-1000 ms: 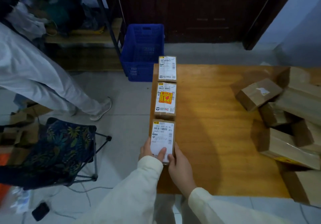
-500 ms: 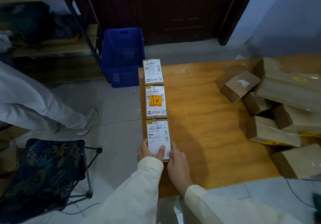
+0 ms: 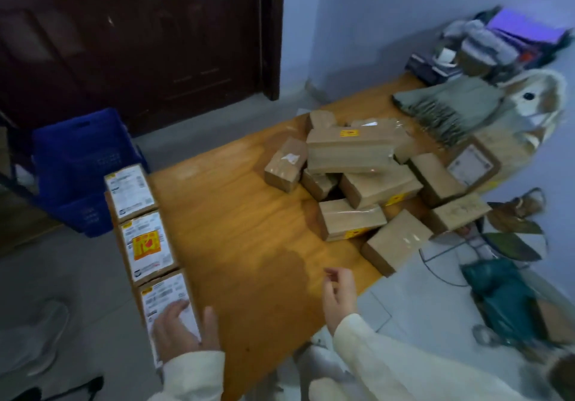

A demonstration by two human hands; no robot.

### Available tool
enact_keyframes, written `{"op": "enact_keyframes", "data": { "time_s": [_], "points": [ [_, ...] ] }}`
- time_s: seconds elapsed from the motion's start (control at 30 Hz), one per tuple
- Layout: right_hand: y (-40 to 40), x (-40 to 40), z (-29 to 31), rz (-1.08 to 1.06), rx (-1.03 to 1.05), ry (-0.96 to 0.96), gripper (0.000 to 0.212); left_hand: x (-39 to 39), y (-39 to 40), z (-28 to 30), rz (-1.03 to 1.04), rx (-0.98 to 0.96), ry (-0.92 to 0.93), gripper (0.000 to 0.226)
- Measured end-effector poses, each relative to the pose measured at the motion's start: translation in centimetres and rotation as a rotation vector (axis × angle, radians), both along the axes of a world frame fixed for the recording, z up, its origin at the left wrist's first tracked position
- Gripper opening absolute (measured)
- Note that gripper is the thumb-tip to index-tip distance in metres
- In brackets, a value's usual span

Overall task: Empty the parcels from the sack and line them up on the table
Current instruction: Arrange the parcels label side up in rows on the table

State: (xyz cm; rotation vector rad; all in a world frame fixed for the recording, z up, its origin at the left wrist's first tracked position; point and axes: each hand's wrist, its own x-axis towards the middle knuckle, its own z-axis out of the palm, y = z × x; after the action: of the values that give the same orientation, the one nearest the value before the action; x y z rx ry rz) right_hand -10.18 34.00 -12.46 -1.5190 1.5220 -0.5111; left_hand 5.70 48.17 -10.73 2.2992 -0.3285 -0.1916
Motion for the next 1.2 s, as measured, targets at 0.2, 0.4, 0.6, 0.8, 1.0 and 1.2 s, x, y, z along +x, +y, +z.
{"op": "enact_keyframes", "data": {
  "time_s": [0.2,0.4,0.6,0.8,1.0,1.2],
  "points": [
    [-8.8,-9.8,-1.0,-0.617,0.079,-0.020,0.044,-9.3,-12.7,-0.6,-0.843,0.269,-0.181,0.061],
    [-12.9,-12.9,-3.8,-0.545,0.496,-0.220,0.056,-17.8,-22.9,-1.2,-1.114,0.371,-0.251,0.080],
    [-13.8,-13.9,-3.7,-0.387,0.595,-0.340,0.038,-20.4,-25.9,-2.9,-1.108,0.577,-0.137,0.085],
    [-12.5,-15.4,-2.9,-0.256,0.504,-0.356,0.014,-19.7,-25.4,-1.3,-0.965,0.556,0.051,0.074],
    [-12.1,-17.1,-1.9,-0.101,0.494,-0.495,0.011,-16.1,-21.6,1.0,-0.386,-0.415,1.393,0.072],
    [-11.7,-11.5,0.4,0.269,0.599,-0.442,0.046,-14.8,-17.8,1.7,0.046,-0.653,1.644,0.048]
  ]
}}
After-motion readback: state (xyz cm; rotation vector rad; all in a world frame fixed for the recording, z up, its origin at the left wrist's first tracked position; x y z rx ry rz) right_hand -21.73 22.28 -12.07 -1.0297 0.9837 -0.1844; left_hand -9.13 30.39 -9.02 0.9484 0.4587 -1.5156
